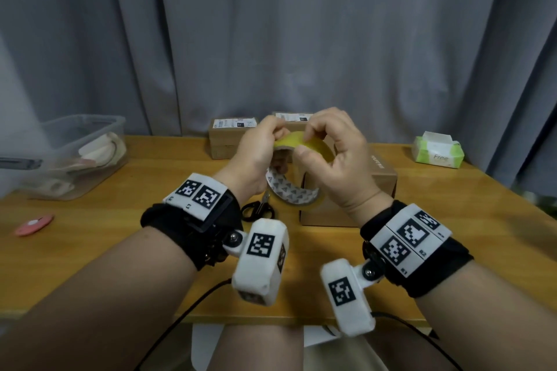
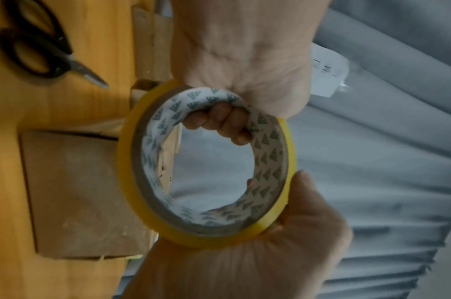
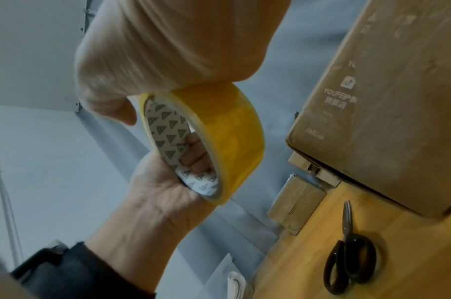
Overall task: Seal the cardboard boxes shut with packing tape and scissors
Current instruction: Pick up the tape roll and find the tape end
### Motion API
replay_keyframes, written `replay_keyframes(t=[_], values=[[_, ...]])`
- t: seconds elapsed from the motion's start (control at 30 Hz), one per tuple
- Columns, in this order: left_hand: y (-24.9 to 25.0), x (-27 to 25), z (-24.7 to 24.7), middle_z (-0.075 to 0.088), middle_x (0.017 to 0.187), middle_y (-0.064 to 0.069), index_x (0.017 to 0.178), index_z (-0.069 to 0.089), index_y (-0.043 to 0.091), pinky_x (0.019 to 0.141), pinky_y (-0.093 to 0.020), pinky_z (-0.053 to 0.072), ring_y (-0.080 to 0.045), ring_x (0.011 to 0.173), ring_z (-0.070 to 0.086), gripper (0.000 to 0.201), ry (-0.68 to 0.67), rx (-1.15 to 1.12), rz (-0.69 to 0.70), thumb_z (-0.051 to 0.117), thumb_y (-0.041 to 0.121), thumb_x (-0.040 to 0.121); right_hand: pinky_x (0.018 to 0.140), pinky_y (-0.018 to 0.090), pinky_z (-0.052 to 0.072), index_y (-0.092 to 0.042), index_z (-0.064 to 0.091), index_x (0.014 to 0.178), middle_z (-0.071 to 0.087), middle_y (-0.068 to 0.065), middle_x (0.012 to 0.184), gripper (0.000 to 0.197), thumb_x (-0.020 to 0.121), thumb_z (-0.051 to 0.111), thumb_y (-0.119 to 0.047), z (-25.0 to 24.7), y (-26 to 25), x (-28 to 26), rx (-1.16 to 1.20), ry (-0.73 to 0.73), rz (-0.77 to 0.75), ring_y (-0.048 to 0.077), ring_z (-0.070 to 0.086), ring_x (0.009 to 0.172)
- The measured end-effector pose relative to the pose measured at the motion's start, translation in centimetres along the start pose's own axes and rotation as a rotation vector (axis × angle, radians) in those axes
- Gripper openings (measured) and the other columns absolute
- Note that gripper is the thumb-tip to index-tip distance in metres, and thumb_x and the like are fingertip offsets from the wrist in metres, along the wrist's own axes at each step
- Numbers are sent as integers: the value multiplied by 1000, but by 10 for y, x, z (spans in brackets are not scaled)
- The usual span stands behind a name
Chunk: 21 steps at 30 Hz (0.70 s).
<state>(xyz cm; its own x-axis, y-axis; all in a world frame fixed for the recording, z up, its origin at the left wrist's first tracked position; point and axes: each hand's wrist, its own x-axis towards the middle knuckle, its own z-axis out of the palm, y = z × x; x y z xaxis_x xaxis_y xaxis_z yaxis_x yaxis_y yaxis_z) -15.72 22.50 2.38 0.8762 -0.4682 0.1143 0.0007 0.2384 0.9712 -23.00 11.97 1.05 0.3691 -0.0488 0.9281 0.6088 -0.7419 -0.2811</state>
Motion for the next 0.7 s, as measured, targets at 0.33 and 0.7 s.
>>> replay_keyframes(t=[0.33,0.7], values=[[-10,6,-6,58,78,-11,78,57,9,86,-38,45,-26,72,58,29,53,-519,-147,46,35,88,81,22,41,-19,48,101,45,-2,101,35,70,63,-19,2,10,-10,12,22,-24,17,47,93],[5,2,-12,51,63,-2,66,56,12,64,-30,39,-10,59,48,40,-172,572,412,39,30,98,72,12,44,-16,52,90,56,-7,89,22,84,67,-32,-2,9,-5,307,-310,550,-1,53,79]])
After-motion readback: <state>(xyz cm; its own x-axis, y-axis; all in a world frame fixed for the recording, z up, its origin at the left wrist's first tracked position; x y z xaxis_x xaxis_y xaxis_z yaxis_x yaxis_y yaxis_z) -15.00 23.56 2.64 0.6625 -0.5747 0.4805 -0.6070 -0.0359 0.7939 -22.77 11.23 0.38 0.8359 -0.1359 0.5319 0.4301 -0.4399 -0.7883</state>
